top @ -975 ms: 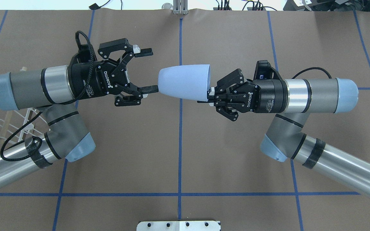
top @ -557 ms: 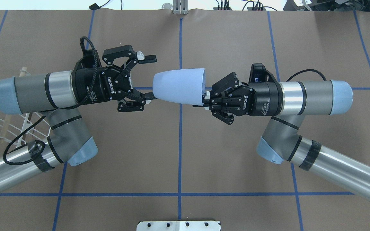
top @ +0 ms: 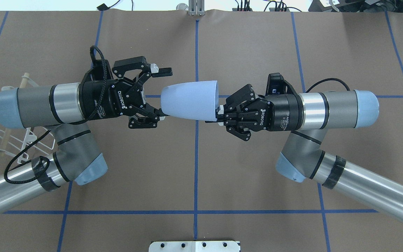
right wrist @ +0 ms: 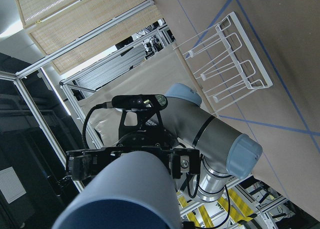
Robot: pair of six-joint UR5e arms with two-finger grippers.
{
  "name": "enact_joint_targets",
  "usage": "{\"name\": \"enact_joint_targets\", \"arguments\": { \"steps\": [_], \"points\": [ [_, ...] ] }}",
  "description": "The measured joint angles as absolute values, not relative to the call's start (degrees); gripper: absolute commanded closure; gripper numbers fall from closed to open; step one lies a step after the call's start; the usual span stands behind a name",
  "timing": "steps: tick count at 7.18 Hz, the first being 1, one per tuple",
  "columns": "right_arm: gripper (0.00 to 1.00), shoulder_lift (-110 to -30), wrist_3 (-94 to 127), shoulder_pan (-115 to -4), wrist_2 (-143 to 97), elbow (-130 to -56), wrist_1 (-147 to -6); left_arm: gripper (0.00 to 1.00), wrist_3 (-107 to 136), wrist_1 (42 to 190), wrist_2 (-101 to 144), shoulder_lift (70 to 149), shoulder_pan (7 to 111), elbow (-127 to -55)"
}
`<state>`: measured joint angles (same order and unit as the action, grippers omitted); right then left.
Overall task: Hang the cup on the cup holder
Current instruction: 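Close the left gripper on the cup's base beside the right gripper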
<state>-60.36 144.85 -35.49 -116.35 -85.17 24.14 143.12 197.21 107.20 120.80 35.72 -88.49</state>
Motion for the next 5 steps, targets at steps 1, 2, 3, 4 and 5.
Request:
{"name": "enact_joint_targets", "arguments": {
  "steps": [1, 2, 3, 4, 5],
  "points": [
    [1.0, -60.33, 144.83, -35.42, -116.41, -85.17, 24.24, 0.03, 143.21, 197.41, 107.22, 120.75, 35.37, -88.72],
    [1.0, -60.31, 144.79, -35.34, -116.44, -85.11, 24.63, 0.03, 143.22, 197.7, 107.22, 120.68, 35.07, -88.81],
    [1.0, -60.3, 144.77, -35.29, -116.45, -85.05, 25.13, 0.08, 143.2, 197.94, 107.23, 120.6, 34.8, -88.83],
    [1.0, -60.29, 144.76, -35.27, -116.45, -85.02, 25.38, 0.1, 143.2, 198.26, 107.23, 120.52, 34.5, -88.85],
    [1.0, -60.29, 144.76, -35.22, -116.46, -84.97, 25.55, 0.11, 143.26, 198.65, 107.23, 120.46, 34.2, -88.88]
  ]
}}
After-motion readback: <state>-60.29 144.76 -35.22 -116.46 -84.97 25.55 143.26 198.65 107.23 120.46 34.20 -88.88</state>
